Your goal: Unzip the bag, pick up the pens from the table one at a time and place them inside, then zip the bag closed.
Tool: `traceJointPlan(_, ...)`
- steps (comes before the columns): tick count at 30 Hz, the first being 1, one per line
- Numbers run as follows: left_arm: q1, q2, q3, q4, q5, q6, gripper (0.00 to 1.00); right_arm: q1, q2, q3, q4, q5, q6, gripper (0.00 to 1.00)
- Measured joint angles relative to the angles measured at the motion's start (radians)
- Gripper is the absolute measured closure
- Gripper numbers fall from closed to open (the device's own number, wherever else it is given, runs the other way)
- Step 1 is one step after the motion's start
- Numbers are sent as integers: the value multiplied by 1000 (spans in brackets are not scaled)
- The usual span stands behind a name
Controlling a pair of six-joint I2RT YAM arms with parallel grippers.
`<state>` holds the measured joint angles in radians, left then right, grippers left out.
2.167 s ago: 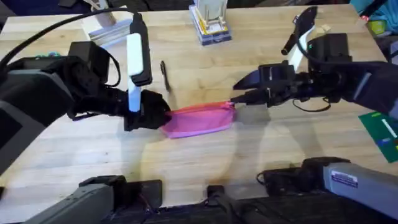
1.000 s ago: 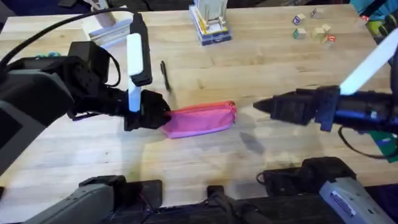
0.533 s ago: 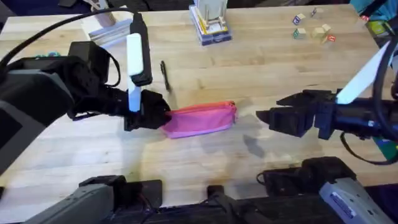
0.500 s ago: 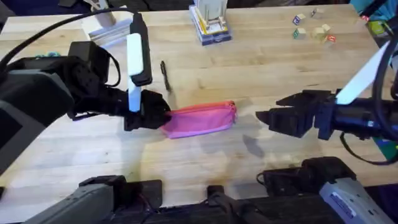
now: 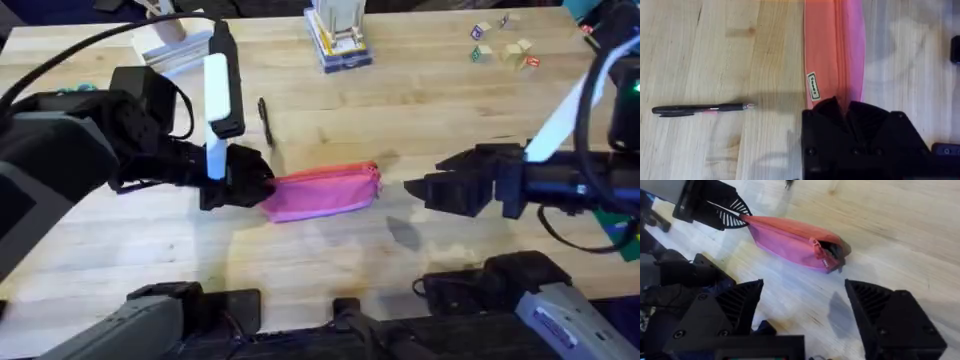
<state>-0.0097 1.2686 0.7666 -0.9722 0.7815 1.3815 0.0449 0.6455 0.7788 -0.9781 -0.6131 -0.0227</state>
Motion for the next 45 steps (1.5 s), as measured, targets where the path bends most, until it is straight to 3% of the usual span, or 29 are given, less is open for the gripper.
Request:
traceJointPlan(8, 0, 0, 0, 0, 0, 0, 959, 65, 83, 0, 59, 56, 2, 4)
traceJointPlan(23, 0, 0, 0, 0, 0, 0, 959, 361, 348, -2, 214, 288, 75, 5)
traceJointPlan(32, 0, 0, 0, 0, 0, 0, 959, 426, 473, -2, 290, 356, 90, 11)
traceJointPlan(38, 0, 0, 0, 0, 0, 0, 959, 426, 507, -2, 308, 366, 97, 145)
traceJointPlan(45, 0, 0, 0, 0, 0, 0, 959, 426, 507, -2, 327, 365, 98, 468)
